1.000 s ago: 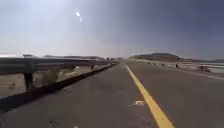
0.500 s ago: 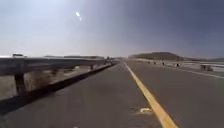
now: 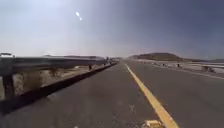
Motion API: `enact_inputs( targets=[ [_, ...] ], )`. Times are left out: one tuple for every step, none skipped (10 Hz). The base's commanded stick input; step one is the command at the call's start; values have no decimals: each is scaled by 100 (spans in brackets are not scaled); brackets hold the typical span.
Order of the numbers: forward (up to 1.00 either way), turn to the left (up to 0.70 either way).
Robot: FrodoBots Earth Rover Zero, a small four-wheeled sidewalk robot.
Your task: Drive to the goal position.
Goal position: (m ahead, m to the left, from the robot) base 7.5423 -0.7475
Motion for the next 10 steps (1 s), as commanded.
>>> enact_inputs(
  targets=[
    [50,0],
    [50,0],
    [50,0],
    [50,0],
    [50,0],
    [50,0],
    [50,0],
    [50,0],
    [50,0],
    [50,0]
  ],
)
